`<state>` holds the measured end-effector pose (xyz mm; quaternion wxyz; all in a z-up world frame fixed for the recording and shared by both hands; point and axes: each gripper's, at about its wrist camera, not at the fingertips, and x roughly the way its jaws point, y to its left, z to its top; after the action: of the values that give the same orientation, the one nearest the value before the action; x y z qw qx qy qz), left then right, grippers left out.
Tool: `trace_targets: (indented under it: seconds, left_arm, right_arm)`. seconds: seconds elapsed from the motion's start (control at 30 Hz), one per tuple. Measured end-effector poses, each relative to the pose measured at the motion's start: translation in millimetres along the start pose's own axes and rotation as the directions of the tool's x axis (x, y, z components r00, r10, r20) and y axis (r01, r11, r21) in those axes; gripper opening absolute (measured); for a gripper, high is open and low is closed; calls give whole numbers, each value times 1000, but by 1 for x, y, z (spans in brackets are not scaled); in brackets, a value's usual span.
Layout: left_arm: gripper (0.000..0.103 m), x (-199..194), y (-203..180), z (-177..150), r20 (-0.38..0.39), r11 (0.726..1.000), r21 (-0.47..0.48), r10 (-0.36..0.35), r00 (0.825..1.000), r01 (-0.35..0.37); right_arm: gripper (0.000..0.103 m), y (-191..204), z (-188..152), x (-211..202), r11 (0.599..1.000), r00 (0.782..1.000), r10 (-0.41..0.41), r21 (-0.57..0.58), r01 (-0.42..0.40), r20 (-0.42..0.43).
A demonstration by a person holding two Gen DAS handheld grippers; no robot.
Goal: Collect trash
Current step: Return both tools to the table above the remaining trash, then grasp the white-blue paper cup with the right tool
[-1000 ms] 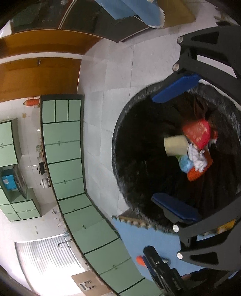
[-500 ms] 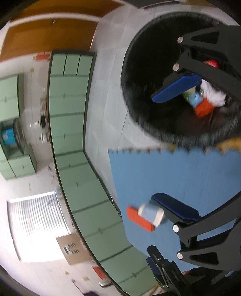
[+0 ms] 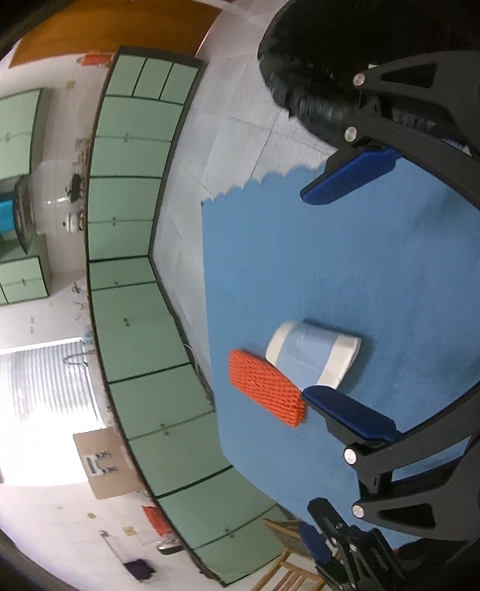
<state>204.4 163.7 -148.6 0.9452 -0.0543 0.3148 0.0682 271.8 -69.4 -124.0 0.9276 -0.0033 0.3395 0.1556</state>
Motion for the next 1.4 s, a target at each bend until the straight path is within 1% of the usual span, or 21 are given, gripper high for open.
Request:
trace_targets:
  seconds: [0.2, 0.27, 0.33, 0.57, 0.67, 0.77, 0.83, 0.87, 0.9, 0.97, 1.0, 1.03, 1.13, 1.27, 1.4]
  left_arm:
    - [79, 10, 17, -4, -21, 999, -35, 14, 1000, -15]
    - [79, 12, 21, -3, -21, 999, -42, 15, 1000, -15]
    - [79, 14, 22, -2, -20, 999, -42, 16, 1000, -17]
    - [79, 22, 27, -1, -29, 999, -44, 16, 999, -17]
    - [79, 23, 30, -1, -32, 999, -47, 18, 999, -20]
    - [79, 26, 32, -2, -38, 998, -51, 20, 999, -22]
    - [79, 27, 33, -3, -42, 998, -53, 22, 999, -24]
    - [79, 28, 33, -4, -45, 998, -54, 23, 999, -25]
    - [79, 29, 34, -4, -49, 998, -56, 23, 999, -25]
    - [79, 30, 33, -6, -55, 998, -58, 22, 998, -25]
    - [79, 30, 32, -6, -57, 998, -58, 20, 998, -23]
    - [79, 30, 30, -7, -59, 998, -57, 18, 998, -21]
    - [79, 30, 24, -6, -58, 999, -49, 10, 998, -13]
    - [79, 31, 16, -3, -53, 999, -47, -3, 999, 0]
    - [79, 36, 5, 1, -49, 999, -41, -21, 999, 19]
  right_arm:
    - [95, 15, 3, 35, 1000, 998, -2, -17, 1, -60]
    - [93, 18, 2, 45, 1000, 996, 0, -23, -2, -85]
    - [86, 22, 0, 52, 1000, 994, -4, -32, 1, -106]
    - [81, 32, -10, 69, 999, 987, 10, -45, -17, -161]
    - [73, 35, -12, 75, 997, 980, 58, -33, -65, -191]
    - [55, 37, -13, 78, 992, 968, 119, -23, -127, -219]
    - [53, 37, -13, 75, 991, 970, 121, -26, -129, -212]
    - [48, 37, -13, 73, 991, 970, 129, -20, -136, -206]
    - [37, 34, -12, 71, 990, 970, 138, -6, -142, -200]
    - [31, 29, -12, 68, 988, 968, 156, 16, -156, -196]
    - [24, 28, -12, 67, 987, 968, 159, 19, -159, -193]
    - [21, 26, -13, 64, 986, 968, 165, 20, -164, -188]
    - [16, 23, -15, 57, 985, 969, 172, 12, -173, -175]
    - [16, 14, -13, 44, 987, 976, 161, 22, -159, -146]
    - [16, -4, -7, 39, 991, 984, 128, 49, -123, -123]
